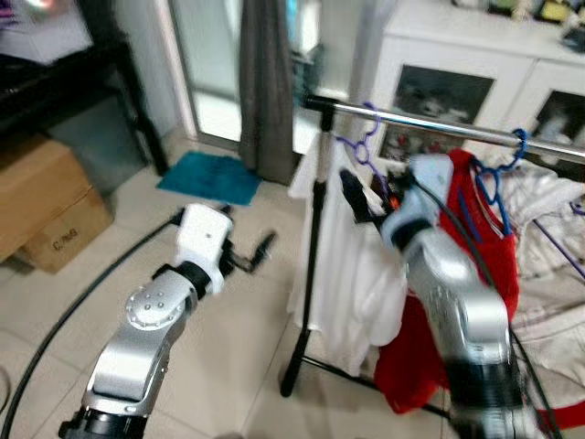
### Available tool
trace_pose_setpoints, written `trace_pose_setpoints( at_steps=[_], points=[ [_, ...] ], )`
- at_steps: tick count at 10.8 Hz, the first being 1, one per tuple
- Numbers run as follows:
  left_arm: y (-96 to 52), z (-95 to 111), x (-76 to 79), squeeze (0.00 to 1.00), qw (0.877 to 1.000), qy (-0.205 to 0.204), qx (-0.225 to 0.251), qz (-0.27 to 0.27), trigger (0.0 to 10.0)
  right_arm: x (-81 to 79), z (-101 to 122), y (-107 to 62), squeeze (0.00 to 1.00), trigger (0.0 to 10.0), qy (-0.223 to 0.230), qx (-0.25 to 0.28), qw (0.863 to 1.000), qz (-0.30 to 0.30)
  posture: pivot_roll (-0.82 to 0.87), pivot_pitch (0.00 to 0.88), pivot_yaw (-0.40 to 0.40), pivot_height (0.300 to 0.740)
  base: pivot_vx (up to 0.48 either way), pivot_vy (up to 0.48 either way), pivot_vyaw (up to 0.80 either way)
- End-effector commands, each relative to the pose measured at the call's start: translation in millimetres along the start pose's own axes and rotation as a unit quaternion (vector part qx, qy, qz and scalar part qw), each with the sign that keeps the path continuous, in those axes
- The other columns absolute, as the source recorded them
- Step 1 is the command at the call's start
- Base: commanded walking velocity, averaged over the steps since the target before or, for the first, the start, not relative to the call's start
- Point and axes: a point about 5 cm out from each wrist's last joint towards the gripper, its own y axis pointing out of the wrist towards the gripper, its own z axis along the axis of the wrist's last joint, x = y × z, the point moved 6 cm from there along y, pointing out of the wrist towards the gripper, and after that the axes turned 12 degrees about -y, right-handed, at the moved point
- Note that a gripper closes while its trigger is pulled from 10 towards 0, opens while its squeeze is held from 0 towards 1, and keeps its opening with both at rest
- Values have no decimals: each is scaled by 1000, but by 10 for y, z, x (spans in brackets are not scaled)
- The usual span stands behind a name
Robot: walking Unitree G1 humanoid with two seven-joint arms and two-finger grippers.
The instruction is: Hang hanger
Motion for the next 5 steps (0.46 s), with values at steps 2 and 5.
trace_pose_setpoints(
  at_steps=[2,5],
  points=[
    [-38,1,67,0,999,17,-11,-36,10000,61,-100,137,0,10000,-10,-33,999,9,-8,0,6,740,0,0,0],
    [-74,58,208,0,996,18,-7,-86,10000,159,-60,402,0,10000,-26,-55,998,17,-3,2,6,740,0,0,0]
  ],
)
